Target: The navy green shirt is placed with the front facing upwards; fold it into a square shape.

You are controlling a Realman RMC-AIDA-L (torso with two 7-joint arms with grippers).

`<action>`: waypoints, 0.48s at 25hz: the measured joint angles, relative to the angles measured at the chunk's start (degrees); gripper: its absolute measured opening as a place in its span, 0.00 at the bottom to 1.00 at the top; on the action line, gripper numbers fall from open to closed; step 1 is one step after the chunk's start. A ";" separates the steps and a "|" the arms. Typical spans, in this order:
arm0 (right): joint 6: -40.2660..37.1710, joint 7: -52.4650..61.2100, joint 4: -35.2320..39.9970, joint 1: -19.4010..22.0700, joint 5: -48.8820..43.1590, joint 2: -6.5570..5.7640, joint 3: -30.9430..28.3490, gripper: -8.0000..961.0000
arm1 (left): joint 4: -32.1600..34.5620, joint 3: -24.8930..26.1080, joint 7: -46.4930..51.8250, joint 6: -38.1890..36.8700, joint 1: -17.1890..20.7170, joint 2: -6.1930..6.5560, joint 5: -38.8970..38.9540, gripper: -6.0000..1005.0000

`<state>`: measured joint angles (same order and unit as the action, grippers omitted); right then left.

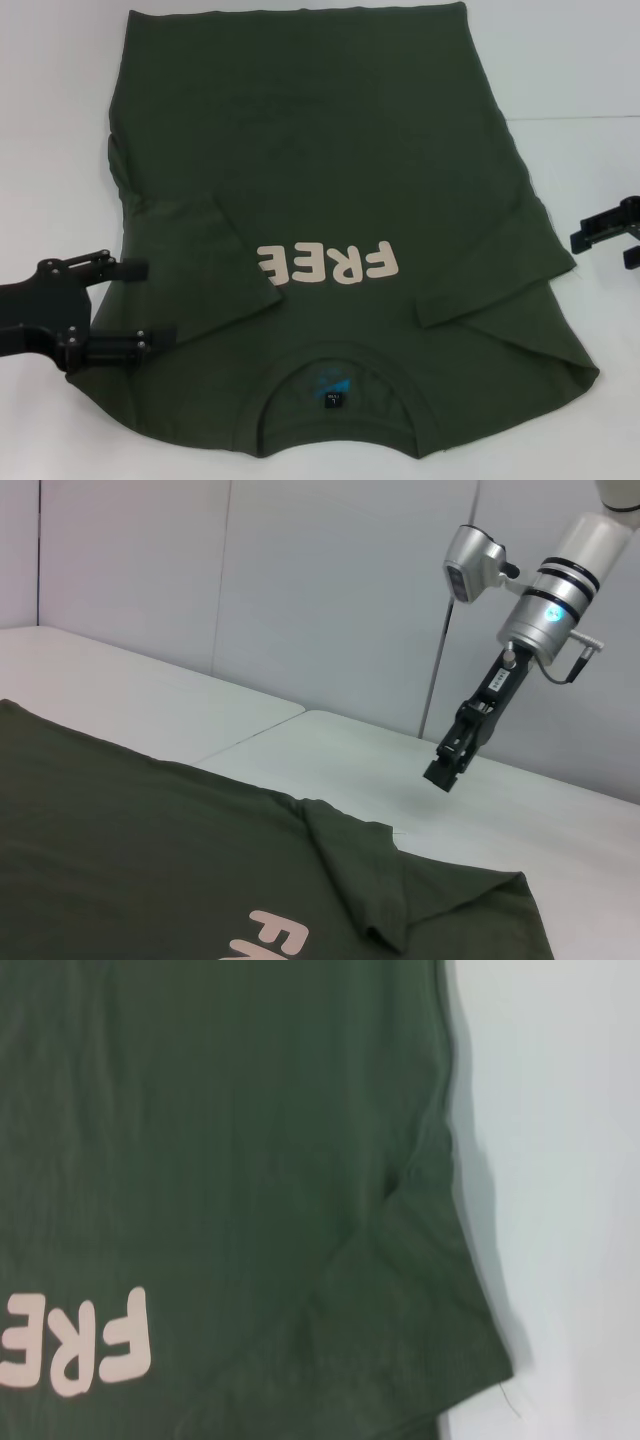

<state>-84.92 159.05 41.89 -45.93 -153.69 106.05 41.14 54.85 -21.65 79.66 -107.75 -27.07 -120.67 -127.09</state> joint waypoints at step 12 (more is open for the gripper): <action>5.53 -1.67 -0.30 -0.07 -0.04 1.91 1.09 0.92 | 0.00 0.11 -0.06 0.04 0.00 0.06 0.00 0.93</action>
<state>-79.40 157.38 41.59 -46.00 -153.72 107.96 42.23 54.85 -21.54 79.60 -107.70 -27.07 -120.61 -127.09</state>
